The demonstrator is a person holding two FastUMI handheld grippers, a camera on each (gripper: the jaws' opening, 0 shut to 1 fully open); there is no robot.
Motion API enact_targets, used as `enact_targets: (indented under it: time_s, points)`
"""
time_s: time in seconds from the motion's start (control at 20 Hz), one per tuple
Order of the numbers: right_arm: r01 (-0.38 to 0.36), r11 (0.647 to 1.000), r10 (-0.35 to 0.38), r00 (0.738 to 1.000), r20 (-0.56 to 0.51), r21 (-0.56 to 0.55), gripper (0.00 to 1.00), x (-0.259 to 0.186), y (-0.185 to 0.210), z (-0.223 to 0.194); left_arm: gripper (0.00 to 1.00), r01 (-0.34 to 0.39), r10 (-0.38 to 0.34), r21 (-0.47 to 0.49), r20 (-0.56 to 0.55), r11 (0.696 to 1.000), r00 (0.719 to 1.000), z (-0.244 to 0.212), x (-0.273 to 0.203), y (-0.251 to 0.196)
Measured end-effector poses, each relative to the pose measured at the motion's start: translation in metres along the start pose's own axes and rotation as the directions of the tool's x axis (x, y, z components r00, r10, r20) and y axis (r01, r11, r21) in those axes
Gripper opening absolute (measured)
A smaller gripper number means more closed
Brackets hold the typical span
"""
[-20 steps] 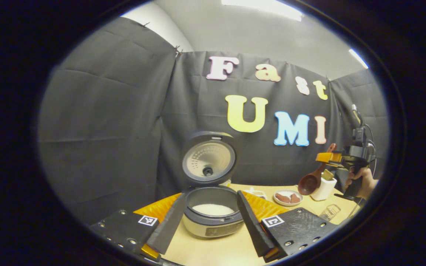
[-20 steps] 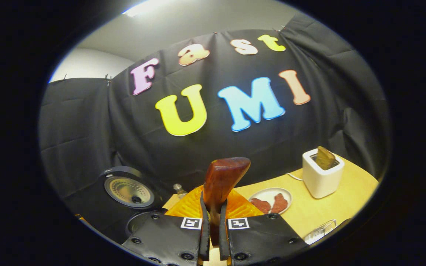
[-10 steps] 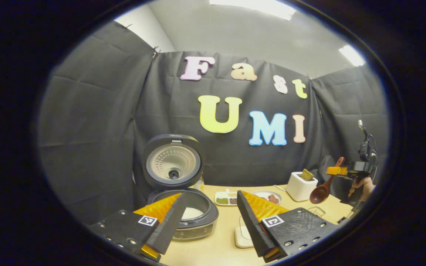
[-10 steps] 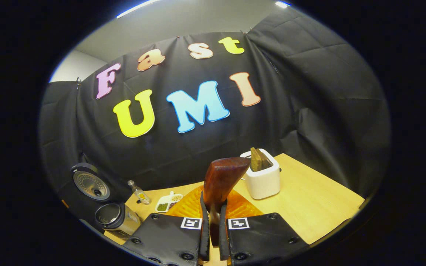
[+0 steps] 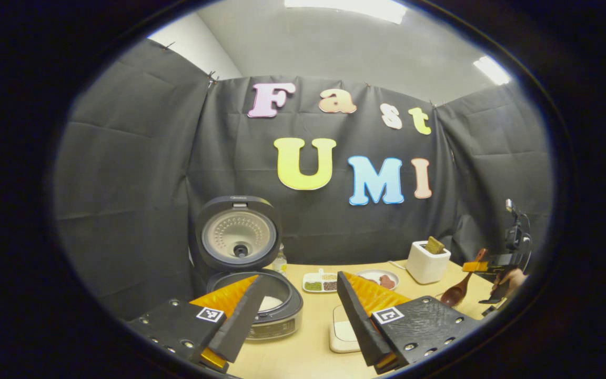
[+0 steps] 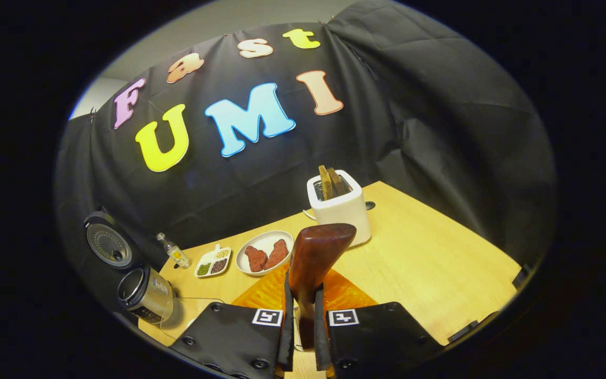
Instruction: Close the left gripper, press the button to open the rice cooker; take a wooden spoon from the chopstick holder with the right hand, scoop a spoonful of rice and pour it into the rice cooker, then put the wooden spoon back into the chopstick holder.
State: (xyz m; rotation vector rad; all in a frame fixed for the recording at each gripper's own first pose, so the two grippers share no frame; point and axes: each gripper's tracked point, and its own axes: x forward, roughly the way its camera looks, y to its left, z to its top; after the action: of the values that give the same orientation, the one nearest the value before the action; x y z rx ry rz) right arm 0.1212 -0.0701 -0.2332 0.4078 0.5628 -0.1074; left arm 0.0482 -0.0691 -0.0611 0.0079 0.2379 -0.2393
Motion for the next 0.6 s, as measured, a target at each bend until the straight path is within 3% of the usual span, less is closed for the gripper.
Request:
enact_targets:
  time_s: [0.1, 0.3, 0.4, 0.45, 0.5, 0.55, 0.6]
  points:
    - [-0.005, 0.999, 0.006, 0.999, -0.036, 0.035, 0.18, 0.001, -0.006, -0.013, 0.87, -0.01, 0.01, 0.001, -0.001, 1.0, 1.0, 0.0, -0.001, 0.001]
    - [-0.027, 0.997, 0.032, 0.997, -0.076, 0.073, 0.27, 0.002, -0.011, -0.023, 0.87, -0.03, 0.03, -0.004, 0.0, 1.0, 1.0, -0.002, -0.003, 0.005]
    - [-0.024, 0.998, 0.026, 0.999, -0.042, 0.06, 0.41, -0.003, -0.015, -0.013, 0.86, -0.041, 0.041, -0.004, 0.002, 0.999, 0.999, 0.0, -0.002, 0.008]
    - [-0.006, 0.999, 0.007, 1.0, -0.029, 0.039, 0.67, -0.004, -0.02, -0.008, 0.86, -0.049, 0.049, -0.003, 0.005, 0.999, 0.999, 0.001, 0.0, 0.011]
    - [0.016, 1.0, -0.016, 1.0, -0.016, 0.014, 0.8, -0.008, -0.028, -0.002, 0.86, -0.057, 0.057, -0.003, 0.007, 0.998, 0.998, 0.002, 0.002, 0.013]
    - [0.042, 0.999, -0.042, 0.999, 0.0, -0.018, 0.99, -0.016, -0.035, 0.005, 0.86, -0.065, 0.065, -0.004, 0.011, 0.998, 0.998, 0.005, 0.004, 0.016]
    - [0.066, 0.996, -0.065, 0.998, 0.022, -0.054, 0.92, -0.02, -0.039, 0.014, 0.87, -0.074, 0.074, -0.002, 0.016, 0.997, 0.997, 0.008, 0.008, 0.021]
